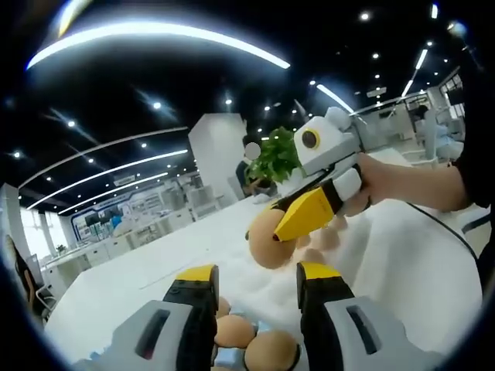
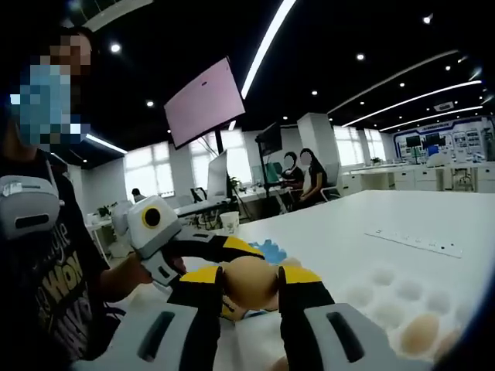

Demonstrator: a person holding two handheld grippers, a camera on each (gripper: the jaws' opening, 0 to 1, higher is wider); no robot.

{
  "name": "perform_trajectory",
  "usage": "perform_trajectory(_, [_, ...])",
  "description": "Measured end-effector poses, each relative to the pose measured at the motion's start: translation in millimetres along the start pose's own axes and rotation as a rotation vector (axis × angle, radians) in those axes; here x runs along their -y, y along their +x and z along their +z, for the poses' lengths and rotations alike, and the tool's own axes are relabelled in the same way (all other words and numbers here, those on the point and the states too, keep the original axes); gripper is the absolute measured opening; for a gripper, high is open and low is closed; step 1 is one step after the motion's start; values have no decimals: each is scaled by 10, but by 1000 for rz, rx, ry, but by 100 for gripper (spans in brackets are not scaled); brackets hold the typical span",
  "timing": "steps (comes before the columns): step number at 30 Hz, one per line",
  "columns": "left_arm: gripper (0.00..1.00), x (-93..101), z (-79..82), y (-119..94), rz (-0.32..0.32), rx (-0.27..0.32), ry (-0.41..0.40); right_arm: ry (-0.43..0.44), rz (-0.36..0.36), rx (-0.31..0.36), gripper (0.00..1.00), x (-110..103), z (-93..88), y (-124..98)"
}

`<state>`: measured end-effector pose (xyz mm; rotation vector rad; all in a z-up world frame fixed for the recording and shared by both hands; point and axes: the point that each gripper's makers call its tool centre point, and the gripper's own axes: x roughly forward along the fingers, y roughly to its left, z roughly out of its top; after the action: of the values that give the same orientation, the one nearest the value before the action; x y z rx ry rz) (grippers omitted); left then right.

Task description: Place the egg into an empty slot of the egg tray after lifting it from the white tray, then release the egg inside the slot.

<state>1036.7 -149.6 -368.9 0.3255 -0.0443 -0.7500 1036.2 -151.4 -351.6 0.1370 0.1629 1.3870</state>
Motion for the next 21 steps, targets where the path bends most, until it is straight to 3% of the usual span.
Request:
perform_trajectory(5, [39, 16, 69, 14, 6, 16, 44, 27, -10, -11, 29, 40, -37, 61])
perform_trajectory(6, [39, -21, 166, -4, 35, 52, 92, 44, -14, -1, 29, 48, -19, 62])
perform_trajectory(8, [38, 22, 210, -14, 26, 59, 146, 57, 9, 19, 29, 8, 22, 50])
perform_trajectory(12, [37, 30, 122, 15, 26, 12, 174, 99, 37, 41, 29, -50, 60, 51])
perform_trajectory(21, [35, 111, 190, 46, 10, 30, 214, 127, 40, 42, 29, -136, -28, 141])
